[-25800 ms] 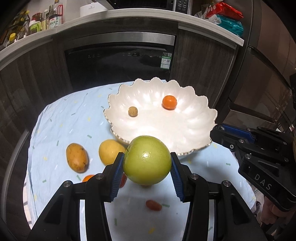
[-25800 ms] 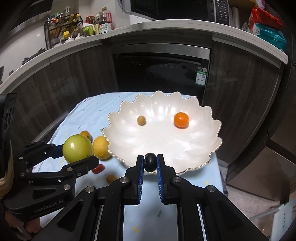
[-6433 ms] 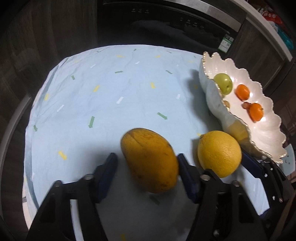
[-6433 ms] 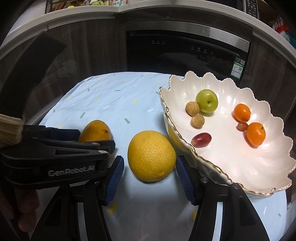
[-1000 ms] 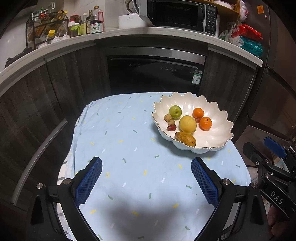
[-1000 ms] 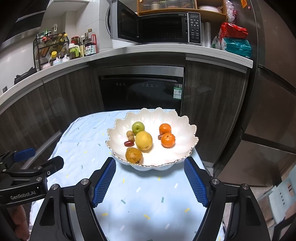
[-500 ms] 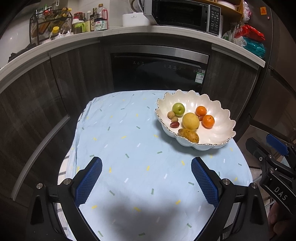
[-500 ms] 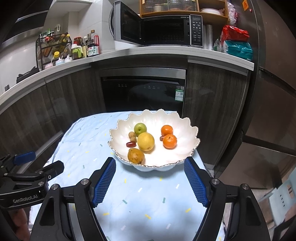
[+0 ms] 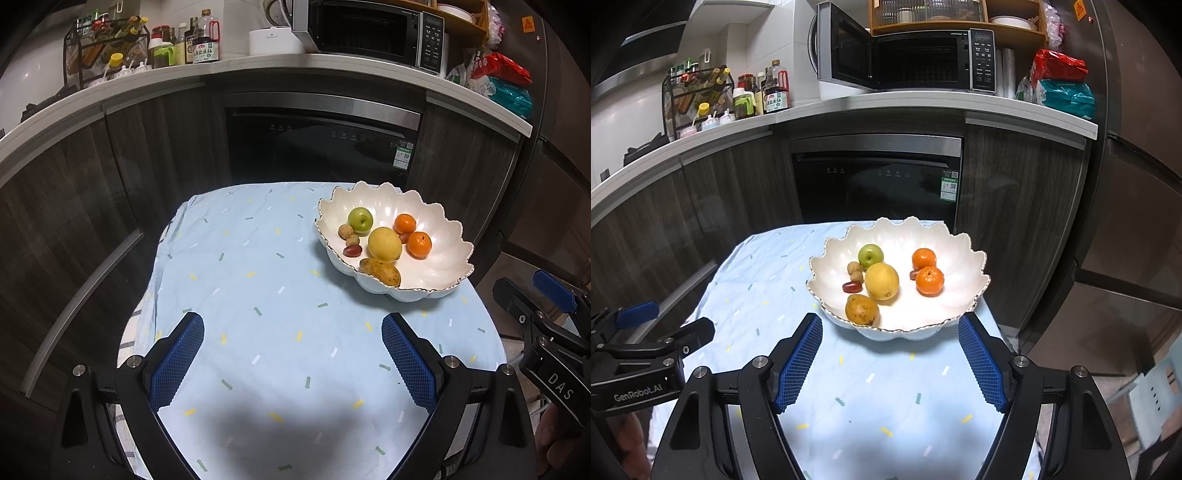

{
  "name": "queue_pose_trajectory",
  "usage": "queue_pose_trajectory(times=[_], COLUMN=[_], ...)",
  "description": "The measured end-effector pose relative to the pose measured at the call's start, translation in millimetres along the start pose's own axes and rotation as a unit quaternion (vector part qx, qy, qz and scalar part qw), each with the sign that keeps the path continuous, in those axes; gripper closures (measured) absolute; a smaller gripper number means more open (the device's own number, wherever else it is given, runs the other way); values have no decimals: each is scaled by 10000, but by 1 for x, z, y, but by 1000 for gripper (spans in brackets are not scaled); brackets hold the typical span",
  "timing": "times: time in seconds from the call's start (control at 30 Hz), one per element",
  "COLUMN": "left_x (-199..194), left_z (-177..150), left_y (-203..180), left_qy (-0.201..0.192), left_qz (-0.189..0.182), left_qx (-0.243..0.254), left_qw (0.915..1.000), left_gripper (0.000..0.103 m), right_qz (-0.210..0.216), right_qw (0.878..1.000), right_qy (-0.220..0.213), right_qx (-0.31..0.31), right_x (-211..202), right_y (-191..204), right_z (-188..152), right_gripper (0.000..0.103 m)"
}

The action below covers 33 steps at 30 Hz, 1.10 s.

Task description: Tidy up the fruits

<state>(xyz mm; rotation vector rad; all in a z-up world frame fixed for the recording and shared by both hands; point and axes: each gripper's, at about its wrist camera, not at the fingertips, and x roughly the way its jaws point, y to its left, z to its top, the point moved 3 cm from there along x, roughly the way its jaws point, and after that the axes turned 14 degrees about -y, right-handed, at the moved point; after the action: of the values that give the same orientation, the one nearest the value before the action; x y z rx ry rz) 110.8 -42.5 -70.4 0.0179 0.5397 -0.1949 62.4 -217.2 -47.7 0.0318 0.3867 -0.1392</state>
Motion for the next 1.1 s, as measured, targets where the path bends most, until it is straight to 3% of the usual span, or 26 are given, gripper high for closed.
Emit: queue_pose_trajectory(times=[1.1], left_x=[-2], left_z=[-1], left_y=[0], left_qy=[-13], left_qz=[13], left_qx=[-32], left_qw=[10000], left_gripper=[5], right_qz=[-8], right_qw=[10000], right_qy=[-4], right_qx=[29], right_x=[1], right_y=[-2], right_z=[-1], right_gripper=[26])
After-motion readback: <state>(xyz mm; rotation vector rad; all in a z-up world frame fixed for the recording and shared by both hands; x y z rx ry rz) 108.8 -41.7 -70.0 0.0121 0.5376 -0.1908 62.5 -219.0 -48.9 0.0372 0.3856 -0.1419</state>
